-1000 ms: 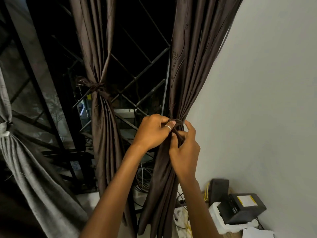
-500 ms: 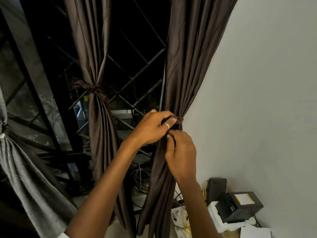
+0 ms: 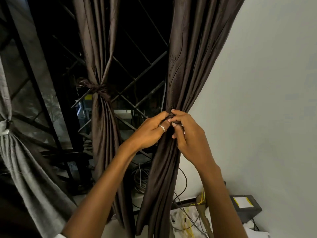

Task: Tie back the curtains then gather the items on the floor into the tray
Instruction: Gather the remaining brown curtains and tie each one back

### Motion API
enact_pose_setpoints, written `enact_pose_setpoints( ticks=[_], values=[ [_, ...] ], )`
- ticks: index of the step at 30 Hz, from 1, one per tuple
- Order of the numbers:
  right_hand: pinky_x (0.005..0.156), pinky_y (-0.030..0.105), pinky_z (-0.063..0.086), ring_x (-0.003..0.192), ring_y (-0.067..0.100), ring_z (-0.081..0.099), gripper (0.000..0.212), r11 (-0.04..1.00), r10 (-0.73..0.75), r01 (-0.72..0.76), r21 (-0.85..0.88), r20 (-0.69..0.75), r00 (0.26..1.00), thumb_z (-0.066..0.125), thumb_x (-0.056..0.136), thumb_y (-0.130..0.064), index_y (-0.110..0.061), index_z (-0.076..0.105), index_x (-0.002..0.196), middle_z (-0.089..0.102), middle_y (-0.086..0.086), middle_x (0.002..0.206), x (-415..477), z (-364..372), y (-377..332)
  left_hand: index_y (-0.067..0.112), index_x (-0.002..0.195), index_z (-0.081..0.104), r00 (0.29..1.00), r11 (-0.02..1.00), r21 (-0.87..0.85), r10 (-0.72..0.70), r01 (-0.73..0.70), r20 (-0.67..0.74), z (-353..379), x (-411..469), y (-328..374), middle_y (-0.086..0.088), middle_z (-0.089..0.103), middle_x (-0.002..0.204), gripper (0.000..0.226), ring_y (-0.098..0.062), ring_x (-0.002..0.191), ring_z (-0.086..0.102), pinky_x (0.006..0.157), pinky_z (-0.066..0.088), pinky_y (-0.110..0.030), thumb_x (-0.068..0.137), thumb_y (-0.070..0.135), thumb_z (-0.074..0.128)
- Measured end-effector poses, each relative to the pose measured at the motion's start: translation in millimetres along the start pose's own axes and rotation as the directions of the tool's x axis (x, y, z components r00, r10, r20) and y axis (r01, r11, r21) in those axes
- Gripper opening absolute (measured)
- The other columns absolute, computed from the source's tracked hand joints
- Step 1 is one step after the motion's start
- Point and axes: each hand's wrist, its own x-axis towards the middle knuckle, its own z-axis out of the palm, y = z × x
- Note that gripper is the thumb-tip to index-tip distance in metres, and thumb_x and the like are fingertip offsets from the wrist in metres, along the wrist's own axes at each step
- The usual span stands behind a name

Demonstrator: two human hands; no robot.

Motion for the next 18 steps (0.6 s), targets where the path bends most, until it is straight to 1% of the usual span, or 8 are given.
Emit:
enact_pose_setpoints(
  ticks=[2,4,6,7,10,12,16,18],
  values=[
    [0.073,0.029,0.057,0.068,0.002,0.066,0.015,1.000,0.000,0.000,-0.008,0.059,0.998,0.048,0.105,-0.020,-0.024,0.057,0.117,0.058,-0.012,0.138,1.7,-3.1,0.9,0.042,0.100,0.056,0.999,1.000,0.024,0.015,-0.016,0.038,-3.4,0.1,0.2,0.001,0.067,0.094,0.020,-0.023,0.089,0.064,0.079,0.052,-0.048,0.107,0.029,0.043],
    [0.072,0.038,0.057,0.069,0.006,0.066,0.012,0.999,0.041,-0.040,-0.009,0.103,0.994,0.045,0.107,-0.027,-0.027,0.054,0.116,0.065,-0.011,0.119,3.4,-6.6,4.7,0.038,0.107,0.059,0.998,0.999,0.019,0.030,-0.032,0.058,-6.3,0.1,0.4,0.015,0.066,0.095,0.017,-0.004,0.089,0.063,0.077,0.053,-0.032,0.107,0.030,0.044],
    [0.070,0.043,0.056,0.069,0.008,0.065,0.011,0.996,0.090,-0.087,-0.031,0.116,0.989,0.043,0.107,-0.034,-0.029,0.051,0.113,0.066,-0.009,0.095,4.9,-11.1,10.7,0.032,0.119,0.061,0.997,0.999,0.020,0.041,-0.043,0.057,-7.2,0.9,-1.5,0.013,0.068,0.106,0.020,-0.001,0.099,0.064,0.085,0.054,-0.028,0.107,0.032,0.045],
    [0.070,0.043,0.056,0.068,0.009,0.064,0.012,0.994,0.110,-0.106,-0.036,0.113,0.987,0.042,0.107,-0.037,-0.030,0.050,0.111,0.064,-0.009,0.088,5.0,-13.4,13.2,0.033,0.122,0.061,0.998,0.998,0.025,0.051,-0.052,0.047,-7.4,0.4,-2.5,0.013,0.069,0.110,0.022,-0.001,0.103,0.064,0.088,0.054,-0.026,0.107,0.032,0.045],
    [0.067,0.042,0.055,0.062,0.010,0.063,0.011,0.989,0.148,-0.148,-0.012,0.099,0.984,0.042,0.107,-0.036,-0.029,0.050,0.107,0.063,-0.007,0.077,6.1,-18.0,13.9,0.037,0.122,0.061,0.993,0.993,0.042,0.114,-0.113,-0.027,-5.6,-2.2,-3.9,0.019,0.067,0.101,0.024,0.004,0.094,0.063,0.078,0.047,-0.011,0.107,0.026,0.047],
    [0.065,0.043,0.055,0.058,0.011,0.063,0.012,0.989,0.148,-0.146,-0.021,0.069,0.987,0.042,0.108,-0.035,-0.027,0.051,0.108,0.063,-0.005,0.073,9.5,-18.3,13.9,0.029,0.123,0.064,0.982,0.984,0.073,0.169,-0.163,-0.088,-2.4,-1.5,-4.1,0.019,0.068,0.101,0.024,0.006,0.091,0.063,0.076,0.044,-0.008,0.106,0.022,0.049],
    [0.067,0.047,0.056,0.074,0.014,0.066,0.015,0.988,0.137,-0.138,-0.063,-0.030,0.990,0.047,0.106,-0.039,-0.025,0.052,0.110,0.068,-0.002,0.085,21.1,-16.5,19.4,0.019,0.128,0.068,0.943,0.962,0.126,0.263,-0.241,-0.202,4.8,2.1,-7.1,0.014,0.070,0.111,0.028,0.010,0.095,0.063,0.081,0.045,-0.008,0.103,0.017,0.055],
    [0.061,0.042,0.054,0.065,0.010,0.062,0.014,0.985,0.146,-0.152,-0.080,-0.079,0.986,0.054,0.103,-0.038,-0.025,0.051,0.107,0.067,-0.004,0.079,25.7,-14.7,19.2,0.017,0.129,0.068,0.920,0.949,0.160,0.304,-0.271,-0.248,8.8,1.7,-8.6,0.016,0.068,0.108,0.029,0.013,0.093,0.062,0.081,0.046,-0.008,0.102,0.016,0.058]
  ],
)
